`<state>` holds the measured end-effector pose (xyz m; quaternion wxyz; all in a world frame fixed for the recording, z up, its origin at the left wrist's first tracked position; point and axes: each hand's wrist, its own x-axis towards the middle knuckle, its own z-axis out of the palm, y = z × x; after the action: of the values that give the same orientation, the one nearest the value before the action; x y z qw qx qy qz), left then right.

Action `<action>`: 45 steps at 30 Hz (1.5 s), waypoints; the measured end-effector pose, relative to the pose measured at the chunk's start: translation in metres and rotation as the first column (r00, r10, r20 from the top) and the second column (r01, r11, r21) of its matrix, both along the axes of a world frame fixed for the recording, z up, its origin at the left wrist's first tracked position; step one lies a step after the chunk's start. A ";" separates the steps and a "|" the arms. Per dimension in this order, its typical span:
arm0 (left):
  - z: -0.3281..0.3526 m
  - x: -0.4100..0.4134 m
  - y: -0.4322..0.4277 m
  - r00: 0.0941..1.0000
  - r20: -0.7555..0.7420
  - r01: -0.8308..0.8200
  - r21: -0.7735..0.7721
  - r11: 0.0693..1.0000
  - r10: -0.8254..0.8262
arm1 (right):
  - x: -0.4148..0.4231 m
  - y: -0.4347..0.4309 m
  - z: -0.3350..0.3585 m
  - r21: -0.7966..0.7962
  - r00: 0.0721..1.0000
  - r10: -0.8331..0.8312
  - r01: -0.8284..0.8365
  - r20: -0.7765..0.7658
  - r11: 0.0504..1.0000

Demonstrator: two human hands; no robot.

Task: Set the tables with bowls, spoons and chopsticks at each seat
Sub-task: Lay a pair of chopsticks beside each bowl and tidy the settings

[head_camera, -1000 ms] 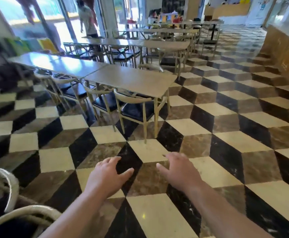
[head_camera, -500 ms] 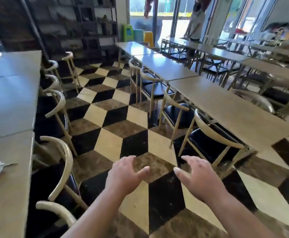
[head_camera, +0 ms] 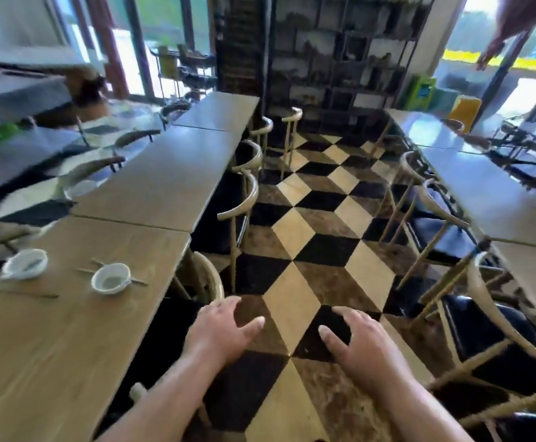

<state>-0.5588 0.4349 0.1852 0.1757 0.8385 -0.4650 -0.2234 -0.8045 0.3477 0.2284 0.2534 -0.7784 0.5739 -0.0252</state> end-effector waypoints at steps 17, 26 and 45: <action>-0.010 0.098 0.106 0.400 -0.018 -0.912 0.095 0.400 0.916 | 0.321 -0.059 -0.027 0.142 0.472 0.872 -0.880 0.133 0.454; -0.073 0.089 0.223 0.037 -0.127 -0.983 0.172 0.059 0.991 | 0.403 0.095 -0.083 0.305 0.090 0.994 -0.950 0.058 0.068; -0.274 0.166 0.274 -0.202 -0.175 -0.927 0.351 -0.130 0.964 | 0.506 0.227 -0.304 0.477 0.116 0.993 -0.871 -0.031 0.117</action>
<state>-0.3929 0.7087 -0.0887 0.3295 0.8418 0.3809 -0.1940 -0.2982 0.5749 -0.0756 0.2355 -0.8938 -0.0335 0.3801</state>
